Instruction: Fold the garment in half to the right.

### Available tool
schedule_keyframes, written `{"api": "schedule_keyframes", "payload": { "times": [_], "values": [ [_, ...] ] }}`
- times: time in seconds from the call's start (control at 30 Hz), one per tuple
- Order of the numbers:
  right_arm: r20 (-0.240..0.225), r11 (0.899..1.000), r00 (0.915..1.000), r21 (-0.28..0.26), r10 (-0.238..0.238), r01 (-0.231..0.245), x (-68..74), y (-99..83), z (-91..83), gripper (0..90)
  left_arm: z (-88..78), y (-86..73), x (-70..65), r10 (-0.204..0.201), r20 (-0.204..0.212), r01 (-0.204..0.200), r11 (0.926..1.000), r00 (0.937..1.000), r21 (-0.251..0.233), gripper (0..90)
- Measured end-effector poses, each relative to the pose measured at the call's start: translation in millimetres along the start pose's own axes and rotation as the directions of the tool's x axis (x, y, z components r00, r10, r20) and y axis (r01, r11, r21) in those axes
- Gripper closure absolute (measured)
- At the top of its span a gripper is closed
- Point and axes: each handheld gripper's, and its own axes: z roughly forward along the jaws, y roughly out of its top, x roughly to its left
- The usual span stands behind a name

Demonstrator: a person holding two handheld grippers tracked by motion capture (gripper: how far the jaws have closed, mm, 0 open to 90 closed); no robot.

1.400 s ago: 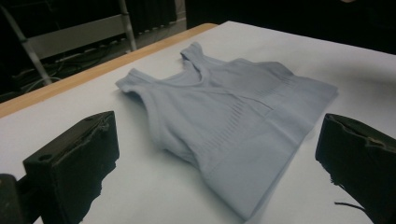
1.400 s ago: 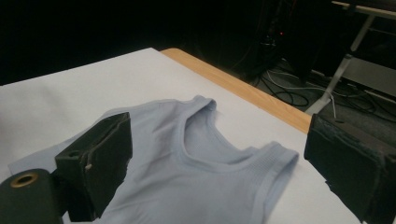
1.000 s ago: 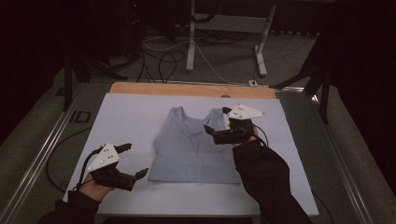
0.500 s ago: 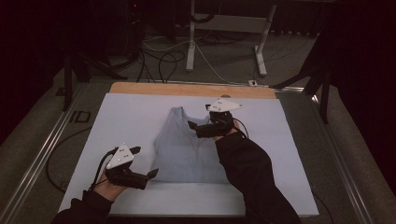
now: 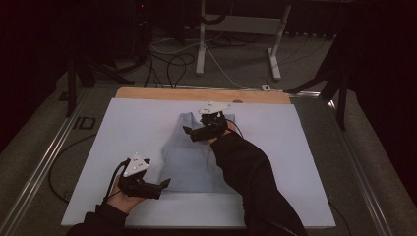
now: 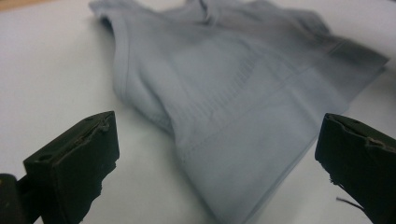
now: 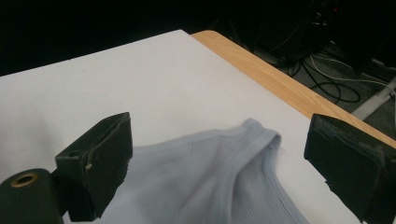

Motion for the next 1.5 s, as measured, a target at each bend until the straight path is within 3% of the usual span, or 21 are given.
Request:
{"api": "schedule_keyframes", "payload": {
  "times": [0.1, 0.23, 0.3, 0.37, 0.6, 0.93, 1.03, 1.2, 1.4, 1.5],
  "values": [
    [-0.004, 1.0, 1.0, 0.011, -0.007, 0.007, 0.8, 4.1, 10.0, 8.0, 3.1, -1.8, 0.8, -0.024, 0.005, 0.024, 0.9994, 0.9997, 0.026, 0.5],
    [-0.006, 1.0, 0.9999, 0.018, -0.014, 0.014, 1.3, 6.9, 16.7, 8.1, 5.1, -3.0, 0.3, -0.021, -0.002, 0.021, 0.9985, 0.9998, 0.05, 1.8],
    [-0.014, 0.999, 0.9997, 0.027, -0.02, 0.02, 3.0, 11.5, 28.6, 8.1, 8.2, -4.4, 2.4, -0.069, 0.002, 0.069, 0.993, 0.9976, 0.096, 4.4],
    [-0.02, 0.999, 0.9997, 0.034, -0.016, 0.017, 3.5, 13.4, 35.0, 8.1, 9.0, -4.6, 3.6, -0.085, 0.017, 0.082, 0.9901, 0.9963, 0.114, 6.8],
    [-0.029, 0.998, 0.9991, 0.053, -0.03, 0.032, 3.5, 15.8, 53.1, 8.3, 16.4, -9.3, 2.7, -0.099, 0.019, 0.094, 0.978, 0.9949, 0.186, 21.7],
    [-0.037, 0.996, 0.999, 0.085, -0.027, 0.03, 1.6, 8.6, 75.9, 8.6, 27.3, -14.3, 3.7, -0.111, 0.005, 0.106, 0.9664, 0.9938, 0.234, 39.4],
    [-0.031, 0.995, 0.9993, 0.099, -0.021, 0.024, -0.3, 6.4, 82.0, 8.6, 29.2, -14.4, 2.8, -0.109, 0.02, 0.1, 0.9631, 0.9939, 0.25, 45.6],
    [-0.022, 0.991, 0.9993, 0.132, -0.029, 0.032, -5.2, 2.7, 92.0, 8.6, 30.6, -13.7, 1.8, -0.102, 0.01, 0.096, 0.9625, 0.9947, 0.254, 53.0],
    [0.002, 0.99, 1.0, 0.142, -0.004, 0.004, -13.4, 2.5, 99.0, 10.1, 32.8, -10.8, -4.5, -0.09, 0.055, 0.072, 0.9598, 0.9945, 0.271, 67.4],
    [0.015, 0.989, 0.9999, 0.151, 0.006, -0.008, -17.1, 4.3, 102.6, 11.7, 31.8, -8.2, -4.5, -0.111, 0.065, 0.09, 0.9615, 0.9917, 0.26, 77.6]
  ]
}}
